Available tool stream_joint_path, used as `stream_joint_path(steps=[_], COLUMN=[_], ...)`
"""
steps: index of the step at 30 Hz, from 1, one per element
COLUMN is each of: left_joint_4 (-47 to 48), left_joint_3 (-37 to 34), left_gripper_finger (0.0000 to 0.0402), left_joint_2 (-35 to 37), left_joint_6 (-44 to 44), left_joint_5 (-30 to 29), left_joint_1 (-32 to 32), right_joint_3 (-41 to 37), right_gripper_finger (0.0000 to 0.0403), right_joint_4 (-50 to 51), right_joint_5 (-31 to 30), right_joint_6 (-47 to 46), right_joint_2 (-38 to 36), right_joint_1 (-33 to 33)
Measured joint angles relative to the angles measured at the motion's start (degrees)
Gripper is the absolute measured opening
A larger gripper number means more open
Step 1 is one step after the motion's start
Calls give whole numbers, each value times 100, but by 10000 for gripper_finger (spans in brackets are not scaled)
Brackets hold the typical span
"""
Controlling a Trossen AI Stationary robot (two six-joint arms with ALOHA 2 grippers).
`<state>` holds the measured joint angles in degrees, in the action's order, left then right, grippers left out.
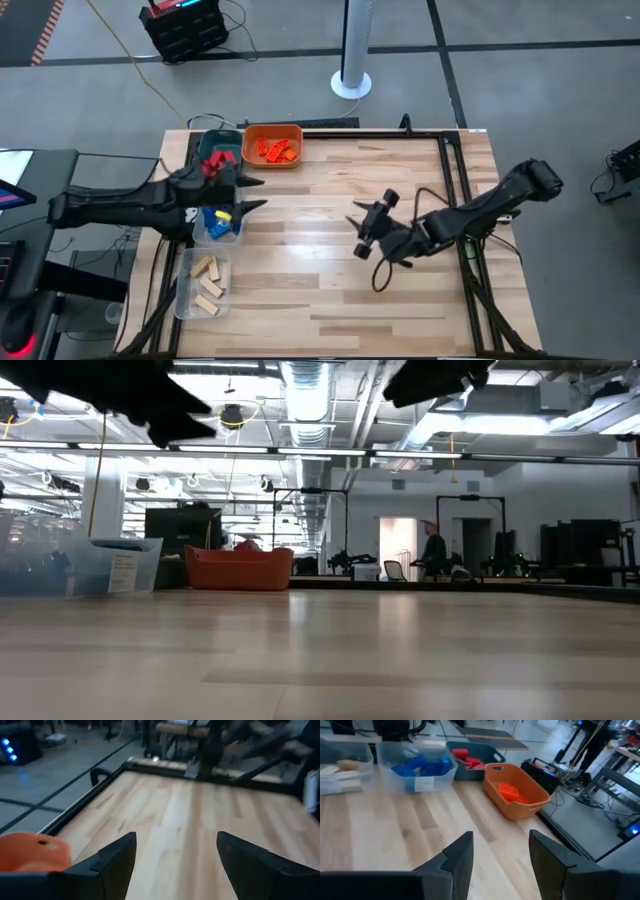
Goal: Sort blocks
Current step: Return to Home Position
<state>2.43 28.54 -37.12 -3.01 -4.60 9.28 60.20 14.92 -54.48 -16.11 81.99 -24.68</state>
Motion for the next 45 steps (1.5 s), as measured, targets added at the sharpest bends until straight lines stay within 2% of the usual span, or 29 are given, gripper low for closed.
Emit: stream_joint_path(steps=[6,11,16,20,25,31,36,39,45], left_joint_4=[-65,-147,-1680,-2604,-2639,-2626,-3011,-2943,-2246], left_joint_3=[-68,-123,-928,-1373,-1382,-1393,-1743,-1826,-1828], left_gripper_finger=[269,269,269,269,265,255,245,239,226], left_joint_2=[638,705,524,398,428,392,348,460,1291], left_joint_6=[-50,344,470,433,715,1071,1130,1020,931], left_joint_5=[-254,-242,-31,-17,-22,333,326,257,168], left_joint_1=[-831,-1391,-1804,-1938,-1935,-1961,-1934,-1860,-1782], right_joint_3=[-1159,-2437,-3299,-4102,-5104,-5779,-5975,-5977,-5979], right_gripper_finger=[186,186,186,186,174,152,140,134,128], right_joint_4=[-642,-1888,-3122,-3986,-5767,-6921,-7105,-7078,-5945], right_joint_5=[26,171,603,1126,1643,1915,1903,1877,1854], right_joint_6=[-73,-188,271,240,260,355,430,758,1056], right_joint_2=[-667,-1080,-1548,-1909,-2137,-2211,-2250,-2555,-3852], right_joint_1=[241,420,465,624,809,845,845,845,784])
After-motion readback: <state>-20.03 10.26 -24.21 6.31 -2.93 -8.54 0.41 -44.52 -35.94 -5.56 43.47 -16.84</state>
